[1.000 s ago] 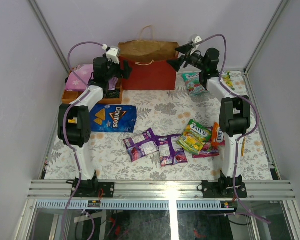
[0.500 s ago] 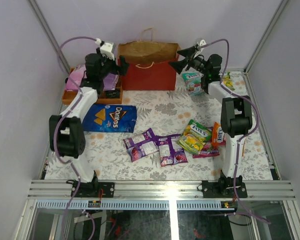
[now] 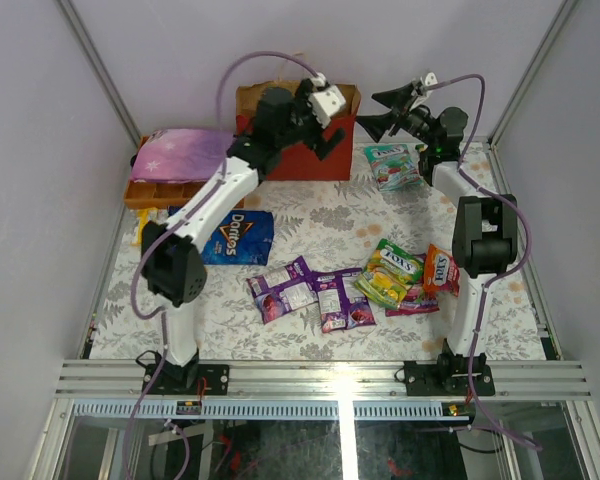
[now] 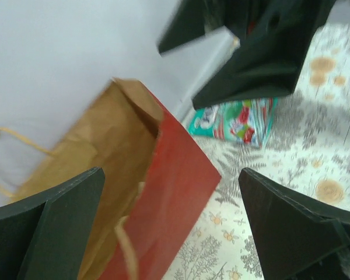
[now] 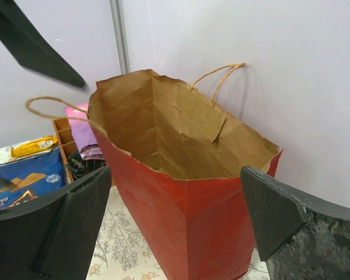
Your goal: Take the snacks out of the paper bag
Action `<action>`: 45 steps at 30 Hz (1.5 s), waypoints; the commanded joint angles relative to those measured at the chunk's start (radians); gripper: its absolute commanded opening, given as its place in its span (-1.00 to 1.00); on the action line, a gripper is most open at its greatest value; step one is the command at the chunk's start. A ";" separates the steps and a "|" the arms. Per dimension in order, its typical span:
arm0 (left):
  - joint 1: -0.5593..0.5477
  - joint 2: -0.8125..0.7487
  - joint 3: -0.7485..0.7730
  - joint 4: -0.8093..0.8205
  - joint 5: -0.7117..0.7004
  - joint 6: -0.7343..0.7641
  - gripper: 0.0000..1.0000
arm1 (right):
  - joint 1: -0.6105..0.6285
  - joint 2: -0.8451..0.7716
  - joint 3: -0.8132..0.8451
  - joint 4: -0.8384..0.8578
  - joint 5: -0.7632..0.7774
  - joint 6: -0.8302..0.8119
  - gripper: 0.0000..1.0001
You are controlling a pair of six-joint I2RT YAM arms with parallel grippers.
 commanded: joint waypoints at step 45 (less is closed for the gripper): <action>-0.003 0.153 0.078 0.077 -0.066 0.243 1.00 | 0.001 0.111 0.035 0.114 -0.071 0.030 0.81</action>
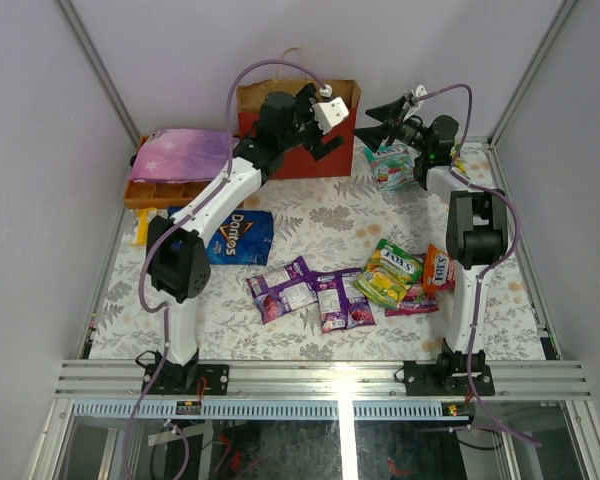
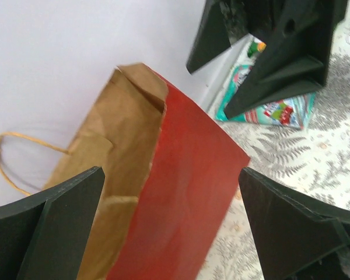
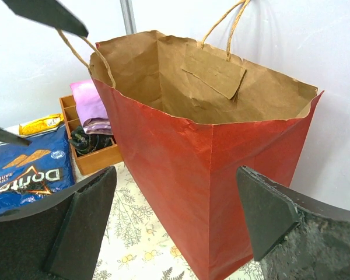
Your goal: Take the snacks out of the paper bag
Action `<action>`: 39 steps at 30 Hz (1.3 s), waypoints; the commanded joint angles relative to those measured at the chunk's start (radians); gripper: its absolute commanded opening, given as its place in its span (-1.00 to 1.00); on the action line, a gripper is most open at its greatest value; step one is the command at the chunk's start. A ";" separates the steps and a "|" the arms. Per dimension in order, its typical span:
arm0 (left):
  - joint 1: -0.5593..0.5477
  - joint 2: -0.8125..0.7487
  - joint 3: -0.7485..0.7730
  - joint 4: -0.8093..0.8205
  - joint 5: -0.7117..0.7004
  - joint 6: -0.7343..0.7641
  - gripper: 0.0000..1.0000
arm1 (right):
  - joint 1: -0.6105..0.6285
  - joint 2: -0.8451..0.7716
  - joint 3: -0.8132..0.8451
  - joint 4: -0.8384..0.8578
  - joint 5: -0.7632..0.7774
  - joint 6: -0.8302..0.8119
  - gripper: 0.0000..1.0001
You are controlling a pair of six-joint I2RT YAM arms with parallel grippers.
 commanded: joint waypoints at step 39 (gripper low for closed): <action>0.024 0.144 0.129 -0.112 0.136 0.050 -0.72 | 0.061 -0.025 -0.037 -0.001 0.009 -0.165 0.92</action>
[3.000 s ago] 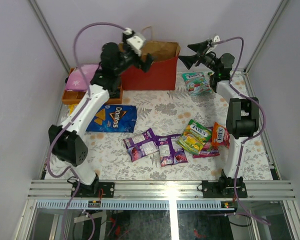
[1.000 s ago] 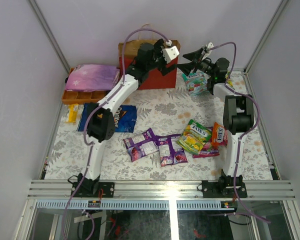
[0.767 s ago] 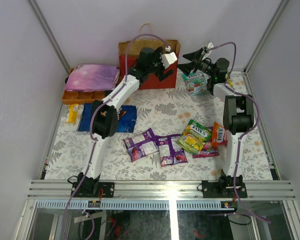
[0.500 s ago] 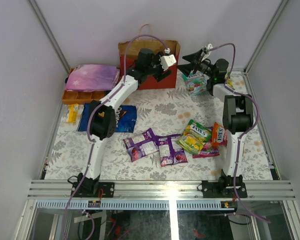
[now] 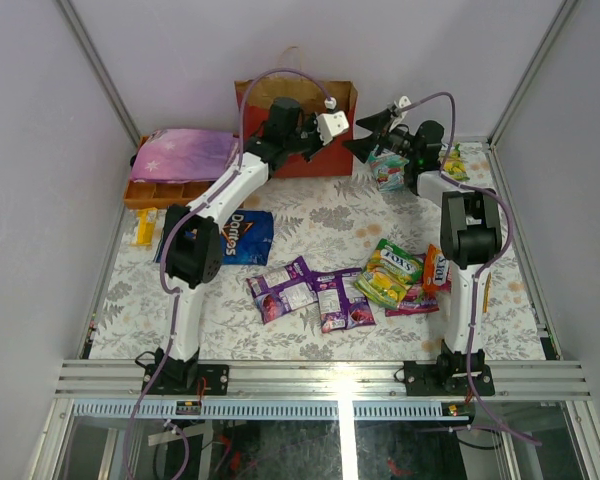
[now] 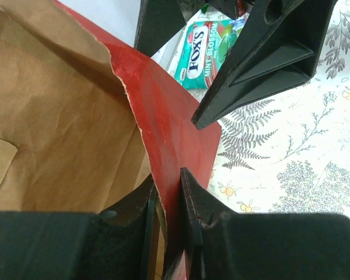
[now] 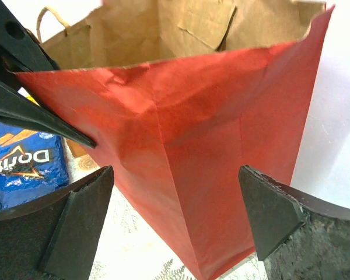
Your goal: Take the snacks out of the paper bag
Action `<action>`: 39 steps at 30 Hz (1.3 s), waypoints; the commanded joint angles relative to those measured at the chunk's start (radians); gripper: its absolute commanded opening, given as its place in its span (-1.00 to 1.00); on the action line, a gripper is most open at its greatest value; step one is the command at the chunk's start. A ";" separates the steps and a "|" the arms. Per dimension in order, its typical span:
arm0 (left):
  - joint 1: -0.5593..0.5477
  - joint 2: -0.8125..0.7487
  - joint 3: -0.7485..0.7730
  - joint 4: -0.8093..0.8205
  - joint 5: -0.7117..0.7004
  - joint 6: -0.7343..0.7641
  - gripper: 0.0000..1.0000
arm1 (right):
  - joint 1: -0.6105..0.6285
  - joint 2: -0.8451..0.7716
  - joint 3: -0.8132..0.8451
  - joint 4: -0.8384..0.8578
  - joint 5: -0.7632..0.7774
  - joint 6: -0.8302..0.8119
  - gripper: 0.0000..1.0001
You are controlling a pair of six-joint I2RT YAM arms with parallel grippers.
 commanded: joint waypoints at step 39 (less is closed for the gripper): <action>-0.017 -0.017 -0.031 -0.012 -0.019 0.041 -0.73 | 0.079 -0.196 0.021 0.063 -0.112 -0.079 0.10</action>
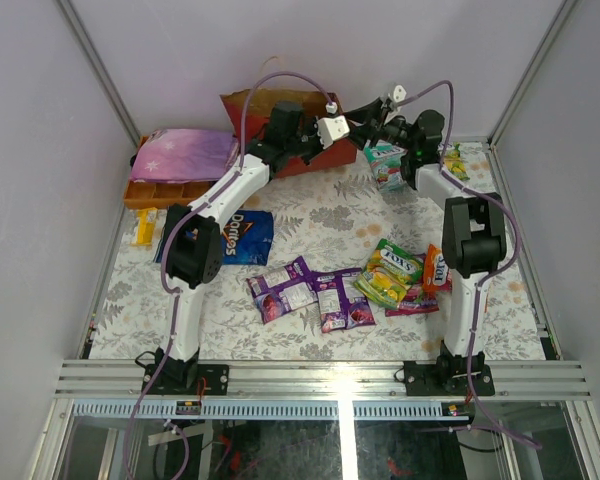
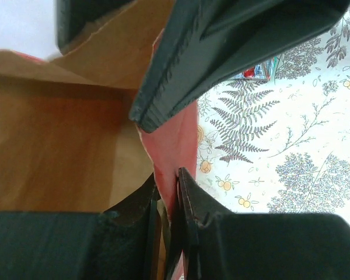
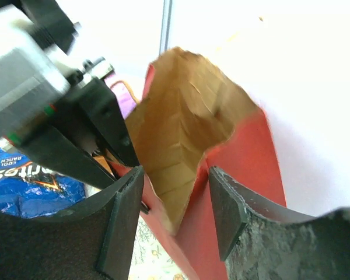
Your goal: Take the snacks out of the paper bag
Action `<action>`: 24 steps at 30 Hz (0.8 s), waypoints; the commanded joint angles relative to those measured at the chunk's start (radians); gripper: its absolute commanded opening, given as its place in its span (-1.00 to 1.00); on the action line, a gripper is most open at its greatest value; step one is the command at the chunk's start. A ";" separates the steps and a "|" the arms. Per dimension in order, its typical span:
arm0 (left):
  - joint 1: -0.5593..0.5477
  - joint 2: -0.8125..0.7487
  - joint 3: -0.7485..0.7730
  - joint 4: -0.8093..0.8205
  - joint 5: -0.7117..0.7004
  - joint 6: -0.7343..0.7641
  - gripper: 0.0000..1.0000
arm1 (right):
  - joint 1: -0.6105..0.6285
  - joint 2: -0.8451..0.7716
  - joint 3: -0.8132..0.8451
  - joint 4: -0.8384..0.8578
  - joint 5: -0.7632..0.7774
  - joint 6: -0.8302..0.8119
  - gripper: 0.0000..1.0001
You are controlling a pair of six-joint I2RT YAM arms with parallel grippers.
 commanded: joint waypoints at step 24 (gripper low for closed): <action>-0.008 0.005 0.023 -0.041 -0.078 0.049 -0.74 | -0.076 -0.108 -0.183 0.433 0.114 0.218 0.99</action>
